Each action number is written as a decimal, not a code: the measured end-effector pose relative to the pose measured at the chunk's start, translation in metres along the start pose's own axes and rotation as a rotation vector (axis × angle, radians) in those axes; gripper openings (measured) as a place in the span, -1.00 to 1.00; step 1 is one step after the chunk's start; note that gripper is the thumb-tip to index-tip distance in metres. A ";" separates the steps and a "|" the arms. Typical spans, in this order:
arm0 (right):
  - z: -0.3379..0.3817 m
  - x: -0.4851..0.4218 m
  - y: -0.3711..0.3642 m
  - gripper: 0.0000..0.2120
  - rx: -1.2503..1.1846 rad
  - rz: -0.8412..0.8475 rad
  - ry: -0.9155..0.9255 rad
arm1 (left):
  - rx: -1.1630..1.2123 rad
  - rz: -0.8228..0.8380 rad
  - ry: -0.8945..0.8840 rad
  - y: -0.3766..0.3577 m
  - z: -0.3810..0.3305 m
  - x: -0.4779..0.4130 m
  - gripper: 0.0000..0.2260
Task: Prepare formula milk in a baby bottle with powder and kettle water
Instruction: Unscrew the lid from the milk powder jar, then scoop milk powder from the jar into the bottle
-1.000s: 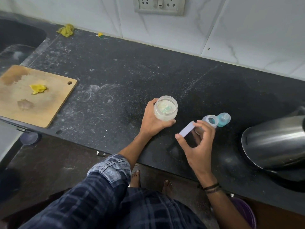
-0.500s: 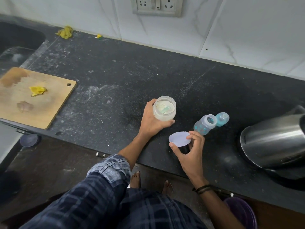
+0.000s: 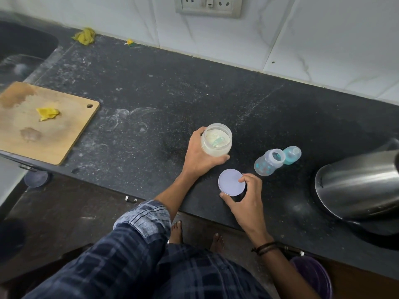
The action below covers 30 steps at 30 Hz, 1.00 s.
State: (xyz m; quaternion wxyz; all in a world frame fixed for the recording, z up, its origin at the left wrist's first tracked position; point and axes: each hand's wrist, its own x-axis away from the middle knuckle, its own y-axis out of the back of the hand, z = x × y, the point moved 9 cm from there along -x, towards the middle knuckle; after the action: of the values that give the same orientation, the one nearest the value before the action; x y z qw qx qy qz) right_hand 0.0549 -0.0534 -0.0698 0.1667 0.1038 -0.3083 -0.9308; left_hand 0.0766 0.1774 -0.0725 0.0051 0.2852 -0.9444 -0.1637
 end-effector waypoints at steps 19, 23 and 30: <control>0.137 -0.123 0.021 -0.75 0.434 0.091 0.167 | 0.080 0.038 0.032 -0.004 0.002 -0.004 -0.16; 0.139 -0.131 0.012 -0.78 0.609 0.099 0.174 | 0.071 0.003 0.022 0.000 -0.001 -0.001 -0.14; 0.134 -0.137 0.009 -0.88 0.512 0.163 0.121 | 0.074 0.011 0.036 -0.001 -0.001 -0.002 -0.14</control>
State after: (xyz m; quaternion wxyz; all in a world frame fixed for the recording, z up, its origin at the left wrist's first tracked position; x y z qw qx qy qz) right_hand 0.1439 0.0631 0.0538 0.2275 0.1728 -0.5305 -0.7981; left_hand 0.0792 0.1777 -0.0719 0.0124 0.2830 -0.9511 -0.1232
